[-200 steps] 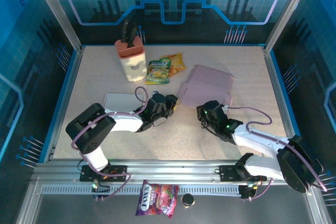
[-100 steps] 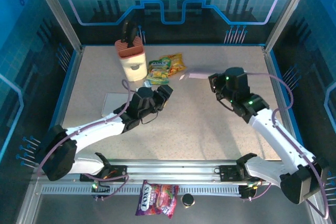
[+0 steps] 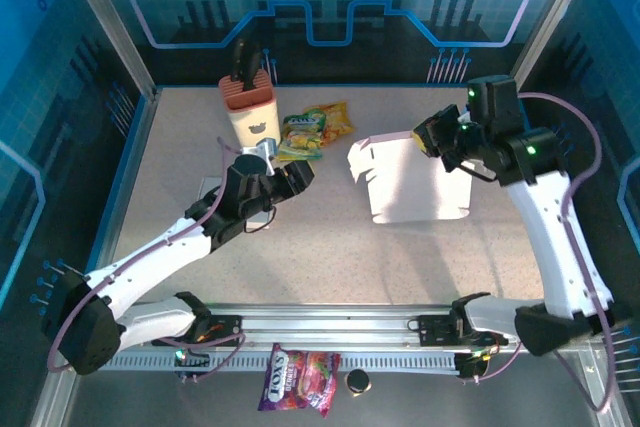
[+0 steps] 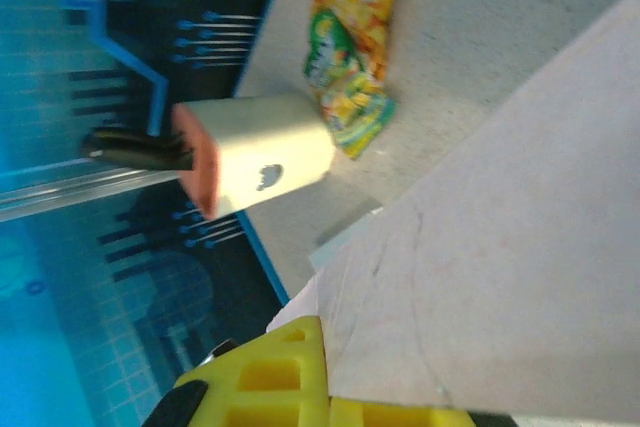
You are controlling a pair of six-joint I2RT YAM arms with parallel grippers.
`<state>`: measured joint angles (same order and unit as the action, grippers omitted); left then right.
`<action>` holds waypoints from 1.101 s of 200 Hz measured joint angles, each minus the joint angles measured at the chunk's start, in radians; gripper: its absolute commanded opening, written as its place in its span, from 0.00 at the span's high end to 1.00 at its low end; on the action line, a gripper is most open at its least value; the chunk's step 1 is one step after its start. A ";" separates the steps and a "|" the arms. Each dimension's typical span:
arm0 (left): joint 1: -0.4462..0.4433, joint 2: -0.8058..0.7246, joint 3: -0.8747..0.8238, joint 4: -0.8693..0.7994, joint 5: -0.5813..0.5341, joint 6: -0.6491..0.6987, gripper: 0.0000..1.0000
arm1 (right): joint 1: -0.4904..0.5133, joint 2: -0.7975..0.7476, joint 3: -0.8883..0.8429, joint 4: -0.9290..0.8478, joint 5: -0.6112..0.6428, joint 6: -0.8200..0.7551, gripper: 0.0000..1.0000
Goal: Fold the paper box
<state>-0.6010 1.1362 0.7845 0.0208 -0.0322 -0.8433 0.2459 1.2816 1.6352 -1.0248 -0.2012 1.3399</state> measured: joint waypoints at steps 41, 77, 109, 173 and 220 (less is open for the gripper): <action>0.002 0.027 0.000 -0.035 0.103 0.115 0.39 | -0.043 0.235 -0.079 0.078 -0.123 -0.063 1.00; -0.029 0.093 0.011 -0.050 0.147 0.262 0.35 | -0.044 0.298 -0.119 0.146 -0.182 -0.074 1.00; -0.085 0.198 0.082 -0.069 0.134 0.395 0.32 | -0.044 0.317 -0.119 0.203 -0.227 -0.074 1.00; -0.096 0.325 0.140 -0.091 -0.052 0.524 0.34 | -0.044 0.329 -0.173 0.242 -0.262 -0.073 1.00; -0.096 0.388 0.169 -0.089 -0.100 0.586 0.57 | -0.043 0.329 -0.190 0.249 -0.275 -0.073 1.00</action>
<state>-0.6968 1.5246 0.9535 -0.0681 -0.1322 -0.2577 0.2024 1.6104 1.4452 -0.7753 -0.4767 1.2667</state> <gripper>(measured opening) 0.531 0.056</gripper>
